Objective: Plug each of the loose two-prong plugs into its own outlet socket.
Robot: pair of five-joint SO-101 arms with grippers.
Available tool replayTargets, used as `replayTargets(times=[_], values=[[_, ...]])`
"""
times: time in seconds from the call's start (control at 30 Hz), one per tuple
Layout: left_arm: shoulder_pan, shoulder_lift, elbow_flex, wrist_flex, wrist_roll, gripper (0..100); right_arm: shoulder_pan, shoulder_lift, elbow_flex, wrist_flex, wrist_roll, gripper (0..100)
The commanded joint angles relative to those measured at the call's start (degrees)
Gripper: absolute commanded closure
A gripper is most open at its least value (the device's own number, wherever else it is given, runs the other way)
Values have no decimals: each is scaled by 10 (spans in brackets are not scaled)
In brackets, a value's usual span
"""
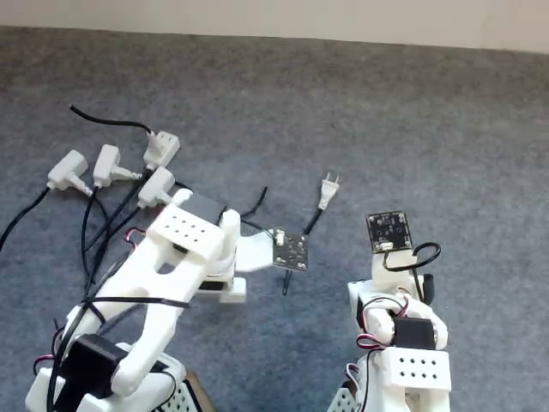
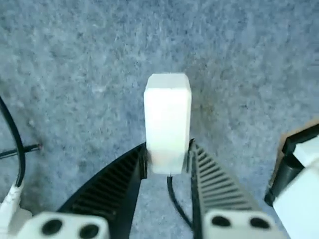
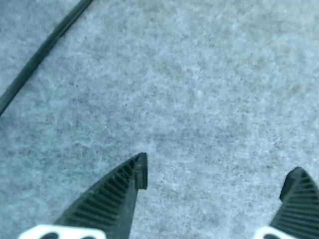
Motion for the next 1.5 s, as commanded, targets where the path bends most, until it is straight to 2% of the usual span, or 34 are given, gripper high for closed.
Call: replayTargets(times=[0.0,0.13,0.53,0.7,0.87,1.1,1.2,1.37,1.47], values=[[14,-8,17,-30,12,784,4,-5,-1,-11,-2,598],[7,-14,16,-30,9,767,4,-5,-1,-11,-1,598],[-71,-7,-122,-38,25,773,4,-5,-1,-11,-2,598],[-57,29,-58,-78,51,790,4,-5,-1,-11,-2,598],[-17,45,-4,-73,55,790,4,-5,-1,-11,-3,598],[46,42,4,20,105,790,4,-5,-1,-11,-3,598],[51,41,-13,26,108,790,4,-5,-1,-11,-3,598],[56,43,-70,92,105,790,4,-5,-1,-11,-3,598],[51,48,-60,80,104,790,4,-5,-1,-11,-2,598]])
